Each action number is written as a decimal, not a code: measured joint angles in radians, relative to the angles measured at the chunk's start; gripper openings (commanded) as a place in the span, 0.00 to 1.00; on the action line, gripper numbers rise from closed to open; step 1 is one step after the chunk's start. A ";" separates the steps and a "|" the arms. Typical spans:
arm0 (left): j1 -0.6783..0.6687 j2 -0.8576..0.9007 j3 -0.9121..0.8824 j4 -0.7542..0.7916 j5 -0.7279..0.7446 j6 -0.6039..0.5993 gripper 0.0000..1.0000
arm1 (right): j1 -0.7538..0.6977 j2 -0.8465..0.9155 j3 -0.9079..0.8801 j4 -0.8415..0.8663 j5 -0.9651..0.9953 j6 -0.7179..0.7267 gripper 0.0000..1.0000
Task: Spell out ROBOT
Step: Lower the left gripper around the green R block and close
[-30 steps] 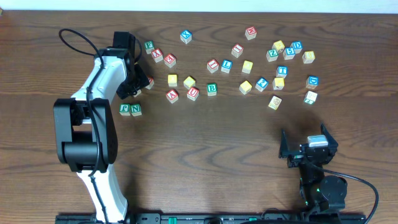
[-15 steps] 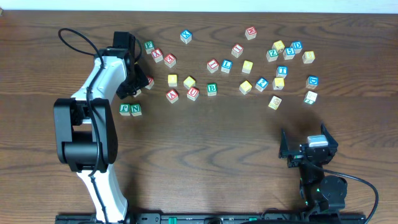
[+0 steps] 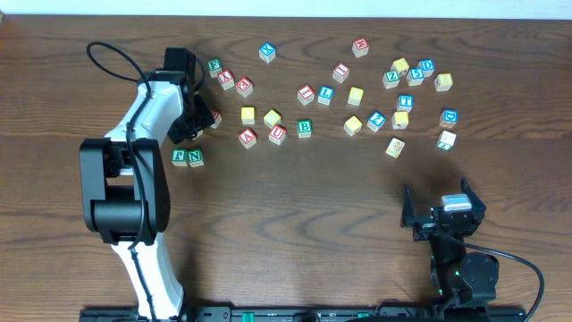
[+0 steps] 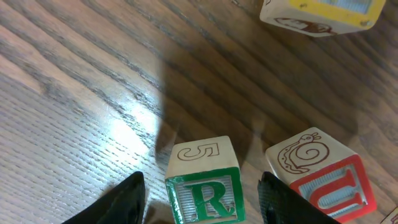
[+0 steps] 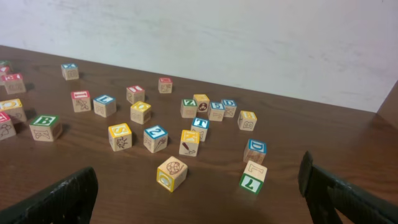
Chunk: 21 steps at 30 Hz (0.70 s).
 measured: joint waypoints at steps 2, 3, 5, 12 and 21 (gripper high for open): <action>0.000 0.000 0.000 0.000 0.000 0.000 0.57 | 0.000 0.000 0.000 0.000 0.000 0.000 0.99; 0.000 0.000 0.000 0.000 0.000 0.000 0.57 | 0.000 0.000 0.000 0.000 0.000 0.000 0.99; 0.000 0.000 0.000 0.001 0.000 0.000 0.56 | 0.000 0.000 0.000 0.000 0.000 0.000 0.99; 0.000 0.027 0.000 0.007 0.000 0.000 0.56 | 0.000 0.000 0.000 0.000 0.000 0.000 0.99; 0.000 0.039 0.000 0.011 0.000 -0.004 0.51 | 0.000 0.000 0.000 0.000 0.000 0.000 0.99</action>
